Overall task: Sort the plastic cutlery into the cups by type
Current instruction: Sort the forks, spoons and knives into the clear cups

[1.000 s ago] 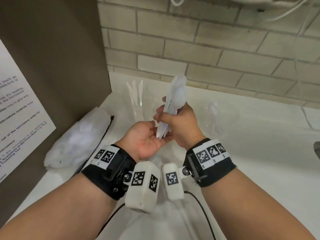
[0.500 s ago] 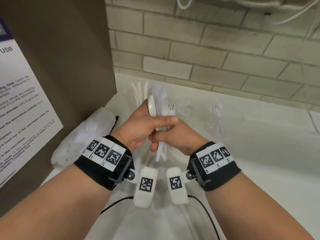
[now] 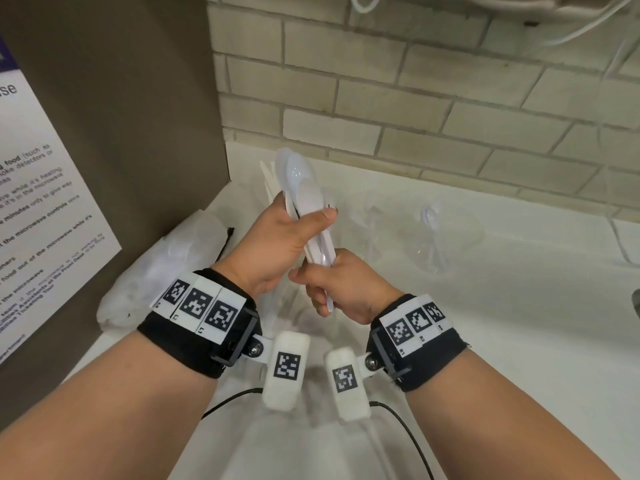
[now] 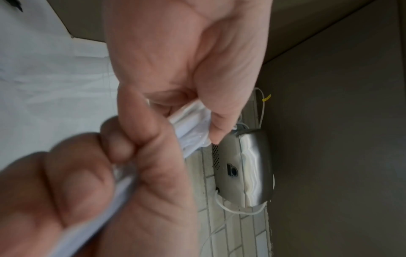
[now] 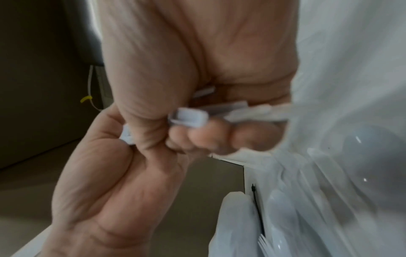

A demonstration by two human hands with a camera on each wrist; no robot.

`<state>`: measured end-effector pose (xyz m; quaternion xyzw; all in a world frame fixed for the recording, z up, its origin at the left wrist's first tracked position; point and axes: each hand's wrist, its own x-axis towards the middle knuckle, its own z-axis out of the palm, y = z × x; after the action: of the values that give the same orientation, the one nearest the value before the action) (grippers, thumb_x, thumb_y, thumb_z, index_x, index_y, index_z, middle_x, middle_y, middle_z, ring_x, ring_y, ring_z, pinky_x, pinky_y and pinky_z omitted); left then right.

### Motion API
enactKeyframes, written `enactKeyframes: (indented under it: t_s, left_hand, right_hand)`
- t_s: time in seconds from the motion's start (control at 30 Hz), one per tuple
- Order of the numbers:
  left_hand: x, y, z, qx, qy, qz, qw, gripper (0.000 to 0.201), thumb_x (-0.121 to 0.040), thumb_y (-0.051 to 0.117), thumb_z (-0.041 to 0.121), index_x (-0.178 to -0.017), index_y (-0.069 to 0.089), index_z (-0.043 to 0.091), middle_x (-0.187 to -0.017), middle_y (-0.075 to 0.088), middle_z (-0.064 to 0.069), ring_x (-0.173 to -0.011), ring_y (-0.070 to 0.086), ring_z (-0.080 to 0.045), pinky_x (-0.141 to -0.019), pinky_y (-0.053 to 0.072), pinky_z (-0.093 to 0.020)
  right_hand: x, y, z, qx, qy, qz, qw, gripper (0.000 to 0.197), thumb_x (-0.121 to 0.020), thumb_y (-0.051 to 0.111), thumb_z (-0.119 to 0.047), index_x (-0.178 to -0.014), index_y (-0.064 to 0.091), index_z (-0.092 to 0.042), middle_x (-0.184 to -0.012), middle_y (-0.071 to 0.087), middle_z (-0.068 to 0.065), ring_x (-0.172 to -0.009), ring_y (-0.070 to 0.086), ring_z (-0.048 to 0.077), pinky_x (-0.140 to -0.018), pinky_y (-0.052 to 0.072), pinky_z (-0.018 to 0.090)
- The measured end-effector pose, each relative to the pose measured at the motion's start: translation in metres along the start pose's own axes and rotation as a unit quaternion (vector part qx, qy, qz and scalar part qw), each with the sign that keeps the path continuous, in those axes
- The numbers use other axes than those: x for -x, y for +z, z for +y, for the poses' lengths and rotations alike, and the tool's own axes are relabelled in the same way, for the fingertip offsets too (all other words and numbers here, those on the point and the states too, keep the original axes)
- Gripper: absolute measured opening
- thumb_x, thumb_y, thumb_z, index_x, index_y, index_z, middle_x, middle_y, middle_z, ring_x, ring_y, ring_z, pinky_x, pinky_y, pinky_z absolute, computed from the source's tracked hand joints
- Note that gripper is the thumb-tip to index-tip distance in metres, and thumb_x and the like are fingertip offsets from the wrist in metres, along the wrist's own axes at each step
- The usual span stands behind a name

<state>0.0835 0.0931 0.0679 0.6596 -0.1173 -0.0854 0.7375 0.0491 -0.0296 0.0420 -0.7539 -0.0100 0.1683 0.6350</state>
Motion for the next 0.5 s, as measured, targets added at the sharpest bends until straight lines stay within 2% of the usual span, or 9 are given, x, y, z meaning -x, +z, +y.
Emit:
enactKeyframes:
  t_s: [0.07,0.13,0.17,0.2,0.27,0.3,0.37,0.43,0.5]
  left_hand:
    - [0.001,-0.008,-0.001,0.005,-0.001,-0.067,0.998,0.046,-0.075,0.078,0.032,-0.114,0.060,0.017,-0.115,0.068,-0.006,-0.106,0.065,-0.010,-0.087,0.050,-0.023]
    - [0.005,-0.012,0.000,-0.023,-0.019,-0.154,0.988,0.051,-0.062,0.082,0.038,-0.108,0.063,0.026,-0.118,0.067,0.002,-0.104,0.065,-0.002,-0.086,0.052,-0.021]
    - [0.005,-0.014,-0.001,-0.036,-0.029,-0.178,0.983,0.050,-0.061,0.079,0.040,-0.107,0.064,0.027,-0.122,0.065,0.005,-0.107,0.063,0.000,-0.087,0.052,-0.021]
    - [0.006,-0.013,-0.001,-0.043,-0.031,-0.188,0.981,0.046,-0.063,0.074,0.042,-0.106,0.066,0.026,-0.125,0.065,0.006,-0.110,0.062,-0.002,-0.090,0.051,-0.023]
    - [0.007,-0.012,0.000,-0.045,-0.026,-0.182,0.982,0.037,-0.071,0.069,0.043,-0.104,0.070,0.026,-0.123,0.067,0.005,-0.108,0.065,-0.012,-0.090,0.051,-0.031]
    - [0.008,-0.012,0.001,-0.048,-0.025,-0.172,0.984,0.033,-0.077,0.068,0.041,-0.106,0.070,0.026,-0.117,0.069,0.004,-0.102,0.067,-0.015,-0.088,0.051,-0.034]
    - [0.008,-0.011,0.002,-0.071,-0.014,-0.135,0.988,0.028,-0.088,0.060,0.039,-0.110,0.070,0.025,-0.110,0.072,0.002,-0.099,0.068,-0.019,-0.088,0.050,-0.037]
    - [0.006,-0.012,0.001,-0.070,0.014,-0.060,0.996,0.029,-0.094,0.051,0.036,-0.108,0.070,0.019,-0.112,0.071,0.002,-0.105,0.066,-0.009,-0.094,0.047,-0.027]
    - [0.002,-0.015,-0.001,-0.019,0.026,0.007,0.999,0.026,-0.097,0.049,0.029,-0.103,0.067,0.012,-0.105,0.071,-0.003,-0.095,0.069,-0.009,-0.089,0.050,-0.023]
  right_hand:
    - [0.000,0.001,-0.001,-0.031,-0.009,-0.015,0.999,0.033,-0.081,0.063,-0.009,-0.051,0.052,-0.001,-0.038,0.040,0.006,-0.037,0.037,0.022,-0.049,0.037,0.030]
    - [0.000,0.003,-0.003,-0.063,-0.014,-0.052,0.997,0.018,-0.080,0.060,-0.006,-0.073,0.058,0.010,-0.038,0.038,0.005,-0.034,0.037,0.020,-0.045,0.037,0.026]
    - [0.000,0.004,-0.003,-0.067,-0.015,-0.072,0.995,0.014,-0.081,0.058,-0.004,-0.077,0.060,0.009,-0.038,0.038,0.005,-0.033,0.037,0.019,-0.044,0.037,0.024]
    - [0.001,0.006,-0.003,-0.068,-0.019,-0.088,0.994,0.015,-0.083,0.056,-0.001,-0.069,0.062,0.002,-0.039,0.037,0.005,-0.033,0.037,0.019,-0.044,0.038,0.024]
    - [0.000,0.007,0.000,-0.066,-0.029,-0.115,0.991,0.035,-0.084,0.054,0.002,-0.052,0.057,-0.011,-0.039,0.041,0.006,-0.034,0.040,0.019,-0.044,0.041,0.023]
    - [-0.001,0.007,0.000,-0.062,-0.038,-0.120,0.990,0.031,-0.083,0.056,0.000,-0.053,0.058,-0.008,-0.041,0.046,0.007,-0.036,0.045,0.020,-0.046,0.045,0.025]
    - [-0.002,0.004,-0.002,-0.037,-0.055,-0.108,0.992,0.013,-0.079,0.066,-0.010,-0.072,0.065,0.002,-0.060,0.063,0.013,-0.056,0.062,0.025,-0.065,0.056,0.033]
    - [-0.004,-0.009,-0.004,0.006,-0.058,-0.068,0.996,0.019,-0.075,0.074,-0.022,-0.086,0.071,-0.007,-0.082,0.072,0.008,-0.082,0.069,0.021,-0.087,0.054,0.034]
    - [-0.005,-0.024,-0.011,0.039,-0.068,0.023,0.997,0.023,-0.072,0.077,-0.033,-0.086,0.072,-0.016,-0.085,0.073,-0.001,-0.084,0.069,0.014,-0.082,0.050,0.027]
